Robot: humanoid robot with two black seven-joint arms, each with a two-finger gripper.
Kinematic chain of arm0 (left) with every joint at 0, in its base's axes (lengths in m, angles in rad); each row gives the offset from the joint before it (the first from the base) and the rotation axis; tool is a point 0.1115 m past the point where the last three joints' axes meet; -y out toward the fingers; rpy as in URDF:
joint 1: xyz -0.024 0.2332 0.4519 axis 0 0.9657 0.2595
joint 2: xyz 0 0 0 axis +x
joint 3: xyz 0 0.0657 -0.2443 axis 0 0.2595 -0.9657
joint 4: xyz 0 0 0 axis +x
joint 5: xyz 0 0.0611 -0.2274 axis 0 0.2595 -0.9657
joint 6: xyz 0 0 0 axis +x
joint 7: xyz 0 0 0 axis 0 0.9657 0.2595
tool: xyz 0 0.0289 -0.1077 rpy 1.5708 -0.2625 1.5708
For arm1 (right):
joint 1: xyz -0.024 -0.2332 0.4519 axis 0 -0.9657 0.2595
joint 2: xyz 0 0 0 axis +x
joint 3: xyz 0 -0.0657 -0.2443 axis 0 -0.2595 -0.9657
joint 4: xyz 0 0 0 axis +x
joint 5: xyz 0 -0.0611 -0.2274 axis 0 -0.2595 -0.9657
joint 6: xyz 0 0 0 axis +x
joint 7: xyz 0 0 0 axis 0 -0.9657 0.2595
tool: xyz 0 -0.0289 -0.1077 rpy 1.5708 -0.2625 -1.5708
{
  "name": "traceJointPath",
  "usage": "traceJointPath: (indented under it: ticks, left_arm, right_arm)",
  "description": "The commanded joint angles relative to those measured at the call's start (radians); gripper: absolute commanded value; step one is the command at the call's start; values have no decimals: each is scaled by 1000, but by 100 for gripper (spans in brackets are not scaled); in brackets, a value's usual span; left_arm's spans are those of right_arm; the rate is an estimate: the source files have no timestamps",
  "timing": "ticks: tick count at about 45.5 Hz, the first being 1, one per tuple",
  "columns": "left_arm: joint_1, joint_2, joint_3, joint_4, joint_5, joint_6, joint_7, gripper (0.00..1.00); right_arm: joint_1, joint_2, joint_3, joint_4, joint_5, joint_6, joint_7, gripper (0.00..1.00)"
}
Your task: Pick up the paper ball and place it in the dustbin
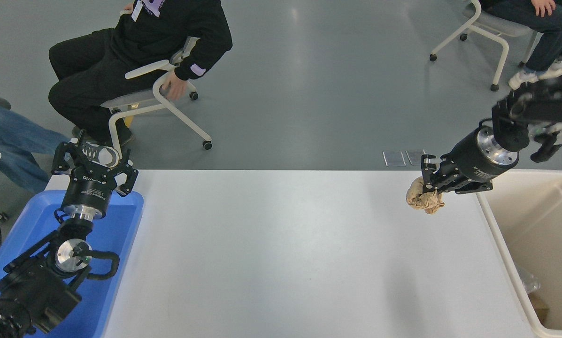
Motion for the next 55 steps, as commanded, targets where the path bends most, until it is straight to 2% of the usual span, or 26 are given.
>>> traceJointPath:
  ticks: [1, 11, 33, 41, 55]
  left_arm:
    - [0, 0, 0, 0, 0, 0, 0, 99]
    - [0, 1, 0, 0, 0, 0, 0, 99]
    - [0, 1, 0, 0, 0, 0, 0, 99]
    - [2, 1, 0, 0, 0, 0, 0, 99]
    - [2, 1, 0, 0, 0, 0, 0, 99]
  right_arm:
    - [230, -14, -32, 55, 6, 91, 1, 0]
    - [368, -31, -53, 56, 4, 91, -1, 0]
    - [357, -40, -81, 42, 6, 91, -1, 0]
    - [341, -130, -146, -19, 9, 91, -2, 0]
    - [269, -362, -269, -137, -8, 91, -8, 0]
